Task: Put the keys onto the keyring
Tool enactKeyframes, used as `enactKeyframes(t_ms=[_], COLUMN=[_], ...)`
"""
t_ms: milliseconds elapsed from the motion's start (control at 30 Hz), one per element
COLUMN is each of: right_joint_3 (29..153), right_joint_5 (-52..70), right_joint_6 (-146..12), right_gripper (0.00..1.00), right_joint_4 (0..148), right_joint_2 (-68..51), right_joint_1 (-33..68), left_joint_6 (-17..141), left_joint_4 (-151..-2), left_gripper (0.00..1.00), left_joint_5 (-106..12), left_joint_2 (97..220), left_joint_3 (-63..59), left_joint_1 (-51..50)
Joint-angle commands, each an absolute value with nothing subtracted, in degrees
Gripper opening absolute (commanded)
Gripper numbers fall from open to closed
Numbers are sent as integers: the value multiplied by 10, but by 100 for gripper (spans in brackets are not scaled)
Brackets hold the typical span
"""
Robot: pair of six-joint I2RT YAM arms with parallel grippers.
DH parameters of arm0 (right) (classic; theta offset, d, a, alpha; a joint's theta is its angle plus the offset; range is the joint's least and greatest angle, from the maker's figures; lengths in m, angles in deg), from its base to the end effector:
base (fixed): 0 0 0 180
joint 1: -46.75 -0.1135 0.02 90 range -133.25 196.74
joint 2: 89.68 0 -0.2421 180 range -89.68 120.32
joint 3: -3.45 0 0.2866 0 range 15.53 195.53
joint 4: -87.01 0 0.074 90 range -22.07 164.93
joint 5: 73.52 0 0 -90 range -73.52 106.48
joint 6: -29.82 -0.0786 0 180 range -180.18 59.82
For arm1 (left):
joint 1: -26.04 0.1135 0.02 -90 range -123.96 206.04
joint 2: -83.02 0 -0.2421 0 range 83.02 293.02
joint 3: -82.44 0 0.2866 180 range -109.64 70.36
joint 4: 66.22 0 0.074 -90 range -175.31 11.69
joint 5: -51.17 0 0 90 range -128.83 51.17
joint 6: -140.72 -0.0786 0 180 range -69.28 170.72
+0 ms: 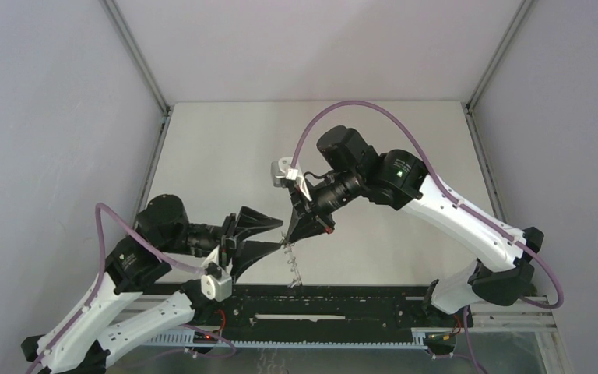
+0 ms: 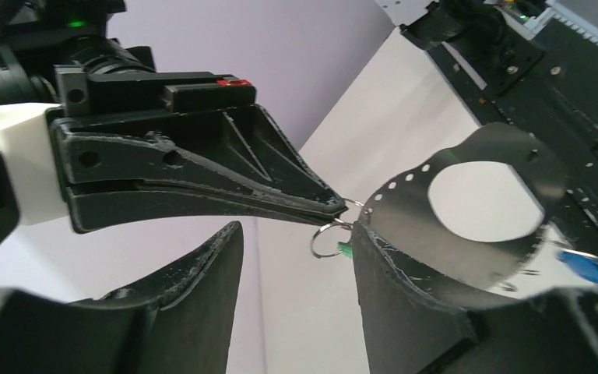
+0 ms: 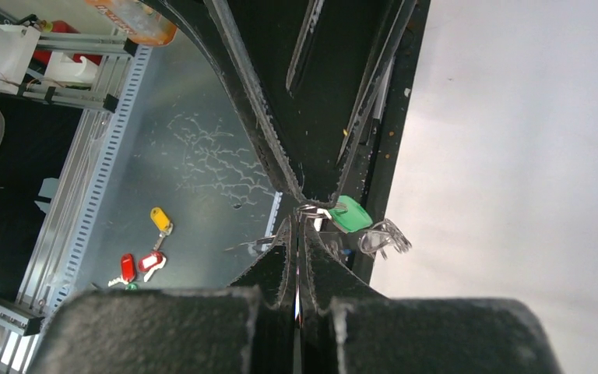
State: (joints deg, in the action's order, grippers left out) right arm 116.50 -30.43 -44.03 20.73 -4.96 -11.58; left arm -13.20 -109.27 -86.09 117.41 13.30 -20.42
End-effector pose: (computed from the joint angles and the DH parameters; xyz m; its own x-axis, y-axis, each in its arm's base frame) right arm 0.1353 0.3286 0.4120 -0.0643 -0.4662 -0.8823 -0.9387 -0.2718 0.2120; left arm 0.0833 -0.1715 0.3952 0.8478 -0.0073 -0.5302 0.5257 -0.1201 0.8422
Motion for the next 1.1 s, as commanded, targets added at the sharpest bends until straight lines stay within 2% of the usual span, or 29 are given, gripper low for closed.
enactKeyframes(t_ms=[0,133,433,633,800,1067], right_joint_3=[1181,1183,1177,1144,1101,1043], right_joint_5=[-324,-328,-327,-324,-324,-321], right_joint_6=[-444,-445,-447,-476,-509,-558], right_gripper=[0,0,0,0,0,0], right_joint_4=[232,237,242,288,342,423], right_joint_2=[-49,-42,-45,-69,-96,-135], right_joint_1=[-124,-129,-130,-113,-98,-75], left_joint_6=[-151,-172,-187,-211,-215,-220], left_joint_4=[-1144,-1186,-1187,-1186,-1130,-1070], left_gripper=[58,54,38,32,18,8], left_joint_5=[-887,-890,-883,-877,-847,-814], left_joint_2=[1186,1203,1202,1191,1176,1151], left_joint_3=[129,113,119,129,152,196], left_joint_1=[-202,-203,-203,-203,-203,-211])
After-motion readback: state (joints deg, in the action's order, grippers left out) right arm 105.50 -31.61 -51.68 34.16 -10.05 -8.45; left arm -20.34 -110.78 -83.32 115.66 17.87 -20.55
